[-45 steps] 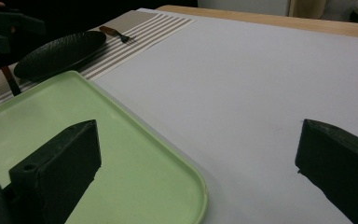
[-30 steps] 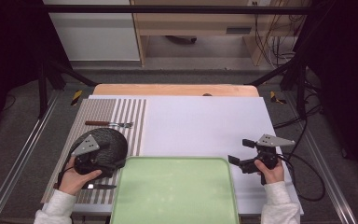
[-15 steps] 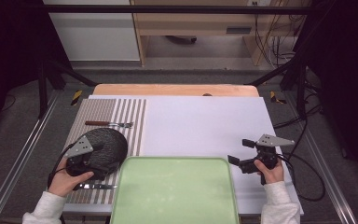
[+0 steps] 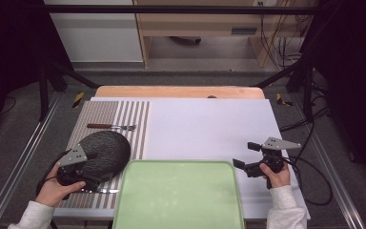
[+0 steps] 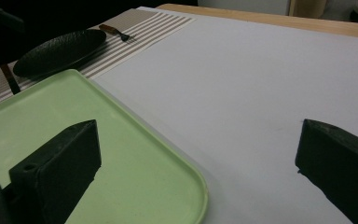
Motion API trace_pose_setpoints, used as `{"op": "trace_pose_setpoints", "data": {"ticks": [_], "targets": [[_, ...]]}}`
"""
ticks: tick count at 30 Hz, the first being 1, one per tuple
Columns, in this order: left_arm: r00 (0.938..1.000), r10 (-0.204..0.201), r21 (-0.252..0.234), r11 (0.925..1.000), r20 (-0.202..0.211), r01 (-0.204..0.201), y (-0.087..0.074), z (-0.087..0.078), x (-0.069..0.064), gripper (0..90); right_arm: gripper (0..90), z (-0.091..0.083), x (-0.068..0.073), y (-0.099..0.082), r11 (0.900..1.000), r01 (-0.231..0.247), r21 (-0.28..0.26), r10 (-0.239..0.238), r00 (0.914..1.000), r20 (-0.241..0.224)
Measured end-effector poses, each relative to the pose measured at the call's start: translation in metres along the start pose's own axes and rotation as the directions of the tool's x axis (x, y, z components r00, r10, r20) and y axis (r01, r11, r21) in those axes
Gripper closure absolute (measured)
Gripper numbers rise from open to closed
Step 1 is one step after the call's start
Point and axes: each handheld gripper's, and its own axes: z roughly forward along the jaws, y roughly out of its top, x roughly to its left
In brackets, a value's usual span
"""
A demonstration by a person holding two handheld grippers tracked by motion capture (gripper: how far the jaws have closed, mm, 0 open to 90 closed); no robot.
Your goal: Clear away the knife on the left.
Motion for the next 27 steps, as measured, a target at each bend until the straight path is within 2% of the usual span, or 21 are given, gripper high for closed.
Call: {"op": "trace_pose_setpoints", "data": {"ticks": [10, 15, 27], "targets": [[0.9999, 0.007, 0.033, 0.9994, -0.012, -0.006, -0.012, -0.010, 0.003, 1.9, 0.5, 0.000, 0.000, 0.000, 1.0000, 0.003, 0.003, -0.003, 1.0000, -0.001], [0.9998, -0.010, 0.050, 0.9987, -0.015, 0.011, -0.022, -0.016, 0.004, 1.9, 0.5, 0.000, 0.000, 0.000, 1.0000, 0.005, 0.005, -0.005, 1.0000, 0.000], [0.9994, -0.021, 0.084, 0.9962, -0.026, 0.023, -0.041, -0.031, 0.009, 1.9, 0.6, 0.000, 0.000, 0.000, 1.0000, 0.003, 0.009, -0.003, 1.0000, 0.001]]}}
